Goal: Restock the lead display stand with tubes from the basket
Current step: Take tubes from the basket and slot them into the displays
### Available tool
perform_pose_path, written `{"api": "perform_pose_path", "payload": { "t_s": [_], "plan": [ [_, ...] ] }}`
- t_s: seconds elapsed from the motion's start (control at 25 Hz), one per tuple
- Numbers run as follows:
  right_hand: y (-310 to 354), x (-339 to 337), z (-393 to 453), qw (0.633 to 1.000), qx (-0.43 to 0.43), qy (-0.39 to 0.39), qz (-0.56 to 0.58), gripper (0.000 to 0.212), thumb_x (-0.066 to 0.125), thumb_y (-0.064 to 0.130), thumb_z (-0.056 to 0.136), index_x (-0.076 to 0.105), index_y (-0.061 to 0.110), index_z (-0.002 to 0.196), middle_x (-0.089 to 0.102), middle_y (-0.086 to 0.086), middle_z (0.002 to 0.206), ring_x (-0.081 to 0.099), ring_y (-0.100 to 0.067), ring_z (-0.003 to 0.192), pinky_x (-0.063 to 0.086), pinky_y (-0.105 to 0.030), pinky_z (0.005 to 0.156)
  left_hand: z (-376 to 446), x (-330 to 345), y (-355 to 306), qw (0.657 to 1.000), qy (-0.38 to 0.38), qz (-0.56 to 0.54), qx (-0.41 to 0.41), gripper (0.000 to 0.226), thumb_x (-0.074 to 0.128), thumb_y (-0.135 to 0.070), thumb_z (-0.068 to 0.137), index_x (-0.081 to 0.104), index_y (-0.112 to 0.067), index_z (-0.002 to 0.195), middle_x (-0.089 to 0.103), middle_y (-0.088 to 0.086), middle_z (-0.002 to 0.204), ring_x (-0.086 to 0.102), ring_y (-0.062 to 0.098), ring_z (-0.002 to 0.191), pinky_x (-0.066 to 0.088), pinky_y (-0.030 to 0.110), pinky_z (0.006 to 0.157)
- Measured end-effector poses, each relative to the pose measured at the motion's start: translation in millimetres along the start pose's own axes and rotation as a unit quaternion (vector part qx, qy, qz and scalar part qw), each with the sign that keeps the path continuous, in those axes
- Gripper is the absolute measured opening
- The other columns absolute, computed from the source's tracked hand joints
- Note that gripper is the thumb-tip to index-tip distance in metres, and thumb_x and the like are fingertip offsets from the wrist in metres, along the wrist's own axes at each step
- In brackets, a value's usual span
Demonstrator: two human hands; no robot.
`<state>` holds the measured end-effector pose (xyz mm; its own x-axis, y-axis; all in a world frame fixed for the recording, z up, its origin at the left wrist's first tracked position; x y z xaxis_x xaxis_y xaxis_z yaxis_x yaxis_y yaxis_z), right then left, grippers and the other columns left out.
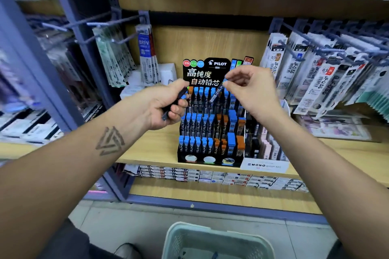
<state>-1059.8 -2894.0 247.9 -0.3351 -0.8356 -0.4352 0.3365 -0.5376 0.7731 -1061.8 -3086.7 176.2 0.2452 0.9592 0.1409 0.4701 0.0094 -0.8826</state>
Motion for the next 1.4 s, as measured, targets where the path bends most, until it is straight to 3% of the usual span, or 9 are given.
{"api": "perform_pose_path", "payload": {
  "t_s": [0.16,0.36,0.64,0.72,0.8,0.92,1.12,1.24,1.4],
  "plan": [
    [7.5,30.0,4.5,0.995,-0.055,0.009,-0.081,0.01,0.075,0.014,0.088,0.075,0.023,0.093,0.071,0.012,0.085,0.064,0.002,0.078,0.057,-0.022,0.081,1.7,-13.0,2.3,1.0,-0.013,-0.005,-0.006,0.031,0.05,-0.039,0.103,0.042,-0.02,0.08,0.037,-0.007,0.05,0.027,0.002,0.031,0.021,0.013,0.028],
    [12.3,44.5,9.0,0.98,-0.1,0.02,-0.173,0.011,0.073,0.015,0.09,0.076,0.015,0.101,0.074,0.001,0.091,0.069,-0.016,0.087,0.059,-0.041,0.086,0.4,-20.4,1.6,1.0,-0.026,-0.001,-0.006,0.027,0.057,-0.04,0.1,0.045,-0.022,0.083,0.042,-0.006,0.051,0.03,0.003,0.032,0.024,0.013,0.03],
    [4.3,66.8,-1.1,0.942,-0.144,0.075,-0.293,0.013,0.069,0.017,0.093,0.077,0.015,0.102,0.063,0.005,0.104,0.06,-0.016,0.096,0.054,-0.038,0.084,-2.2,-18.3,1.2,1.0,-0.027,0.002,0.001,0.033,0.06,-0.042,0.098,0.047,-0.022,0.075,0.041,-0.006,0.054,0.03,0.003,0.034,0.024,0.013,0.032],
    [6.8,55.9,3.6,0.969,-0.101,0.056,-0.219,0.014,0.067,0.016,0.093,0.077,0.016,0.103,0.063,0.007,0.101,0.058,-0.012,0.086,0.05,-0.032,0.078,-1.8,-14.5,3.0,1.0,-0.025,0.0,0.002,0.034,0.059,-0.046,0.097,0.047,-0.022,0.075,0.041,-0.006,0.053,0.029,0.003,0.034,0.023,0.013,0.033],
    [5.2,55.6,2.8,0.994,0.01,0.108,-0.008,0.014,0.07,0.015,0.091,0.077,0.017,0.103,0.072,0.002,0.094,0.062,-0.01,0.078,0.048,-0.026,0.07,-0.6,-9.5,4.8,1.0,-0.021,0.005,0.005,0.037,0.054,-0.053,0.098,0.047,-0.023,0.078,0.04,-0.007,0.051,0.028,0.003,0.034,0.022,0.013,0.032],
    [10.9,83.5,-21.6,0.931,0.139,0.226,0.252,0.022,0.075,0.01,0.086,0.073,0.008,0.107,0.073,-0.012,0.087,0.064,-0.018,0.073,0.05,-0.024,0.062,1.9,-3.4,7.3,0.999,-0.032,0.031,0.01,0.046,0.045,-0.058,0.1,0.052,-0.018,0.078,0.04,-0.006,0.05,0.028,0.005,0.034,0.022,0.013,0.033],
    [-4.0,79.0,-27.3,0.905,0.203,0.194,0.318,0.024,0.073,-0.01,0.08,0.071,-0.002,0.102,0.07,-0.014,0.08,0.065,-0.016,0.064,0.055,-0.021,0.062,8.1,4.2,10.8,0.998,-0.042,0.05,0.02,0.046,0.044,-0.053,0.103,0.056,-0.014,0.08,0.045,-0.002,0.054,0.031,0.008,0.036,0.024,0.015,0.035],
    [-12.7,63.0,-23.5,0.896,0.223,0.176,0.342,0.023,0.071,-0.012,0.08,0.072,-0.002,0.1,0.071,-0.014,0.081,0.066,-0.016,0.065,0.057,-0.022,0.063,9.0,4.0,9.9,0.999,-0.032,0.023,0.022,0.033,0.049,-0.048,0.102,0.056,-0.017,0.095,0.049,-0.001,0.056,0.032,0.007,0.035,0.025,0.014,0.034],
    [-23.0,40.2,-18.8,0.903,0.216,0.151,0.338,0.024,0.07,-0.012,0.081,0.071,-0.001,0.102,0.071,-0.015,0.082,0.068,-0.019,0.068,0.059,-0.024,0.064,8.7,6.1,9.9,1.0,0.003,0.011,0.014,0.021,0.061,-0.037,0.098,0.061,-0.017,0.091,0.061,0.0,0.067,0.031,0.003,0.036,0.023,0.014,0.033]
  ]
}}
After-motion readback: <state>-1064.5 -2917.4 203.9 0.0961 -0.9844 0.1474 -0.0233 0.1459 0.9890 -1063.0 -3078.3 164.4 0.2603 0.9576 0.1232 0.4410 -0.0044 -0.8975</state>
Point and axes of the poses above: each hand's wrist, its own z-axis towards the middle knuckle, its own x-axis out of the palm, y = z × x, the point moved 9 cm from there along z, towards the middle knuckle
